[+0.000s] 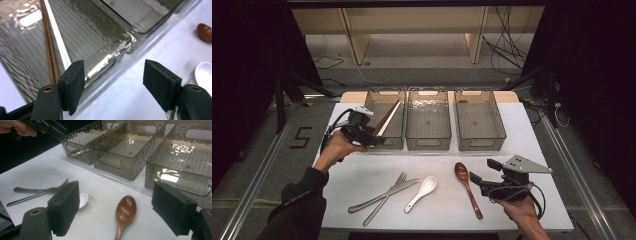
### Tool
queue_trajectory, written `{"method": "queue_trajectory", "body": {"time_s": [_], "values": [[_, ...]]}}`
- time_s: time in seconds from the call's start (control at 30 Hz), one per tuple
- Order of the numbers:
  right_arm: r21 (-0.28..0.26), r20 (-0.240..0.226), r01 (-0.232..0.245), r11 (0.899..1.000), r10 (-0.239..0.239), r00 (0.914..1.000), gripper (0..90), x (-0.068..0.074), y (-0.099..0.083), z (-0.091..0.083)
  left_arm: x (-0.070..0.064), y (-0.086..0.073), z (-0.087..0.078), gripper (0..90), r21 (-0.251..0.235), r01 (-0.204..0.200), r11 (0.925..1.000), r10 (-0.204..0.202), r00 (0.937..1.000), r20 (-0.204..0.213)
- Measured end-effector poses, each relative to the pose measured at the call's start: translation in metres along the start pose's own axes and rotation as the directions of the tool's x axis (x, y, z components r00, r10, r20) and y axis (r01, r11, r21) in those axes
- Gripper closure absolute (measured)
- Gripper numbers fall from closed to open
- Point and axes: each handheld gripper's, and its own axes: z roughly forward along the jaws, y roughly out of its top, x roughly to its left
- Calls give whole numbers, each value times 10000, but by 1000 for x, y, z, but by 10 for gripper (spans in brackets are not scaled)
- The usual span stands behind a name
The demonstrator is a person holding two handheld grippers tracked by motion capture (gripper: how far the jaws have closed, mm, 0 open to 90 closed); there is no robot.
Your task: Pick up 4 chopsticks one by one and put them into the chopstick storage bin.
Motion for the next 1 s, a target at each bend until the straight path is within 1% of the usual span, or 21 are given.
{"method": "queue_trajectory", "body": {"time_s": [0.1, 0.17, 0.3, 0.37, 0.4, 0.57, 0.6, 0.8, 0.83, 0.9, 0.97, 1.0], "values": [[10, -11, 18, 10000, -18, 10000, 235, 0, 0, 0, -8, -4, 2, 313, 133, -150, 9998, 149, 9999, 83], [16, -22, 28, 10000, -28, 10000, 236, 1, 0, 0, -13, -6, 3, 311, 132, -139, 9998, 138, 9998, 131], [26, -27, 6, 10000, -6, 10000, 235, 0, 0, 0, -24, -10, 3, 301, 101, -213, 9997, 210, 9994, 275], [50, -20, 28, 10000, -28, 10000, 235, 0, 0, 1, -27, -12, 2, 298, -39, -220, 9998, 221, 9996, 169], [72, -18, 18, 10000, -18, 10000, 235, 0, 0, 1, -28, -14, 2, 298, -63, -216, 9997, 217, 9996, 198], [226, 38, 15, 9997, -16, 10000, 235, 0, -1, 2, -33, -23, -1, 273, -324, 100, 9994, -90, 9995, 296], [289, 58, 10, 9996, -12, 10000, 235, 0, -1, 3, -34, -24, -1, 271, -340, 58, 9994, -49, 9996, 287], [550, 152, -12, 9985, 4, 9999, 236, -1, -2, 5, -40, -34, -1, 241, -618, 208, 9979, -187, 9992, 348], [594, 171, -76, 9982, 66, 9998, 237, -1, -2, 5, -41, -35, -2, 235, -723, 262, 9970, -232, 9988, 423], [702, 168, -173, 9974, 162, 9997, 237, -2, -2, 7, -43, -37, -2, 234, -845, 234, 9961, -192, 9986, 501], [788, 172, -225, 9966, 212, 9996, 236, -2, -2, 8, -45, -39, -3, 227, -1018, 272, 9944, -219, 9984, 528], [955, 185, -218, 9952, 202, 9996, 236, -2, -3, 9, -46, -39, -3, 223, -1043, 334, 9940, -271, 9977, 617]]}}
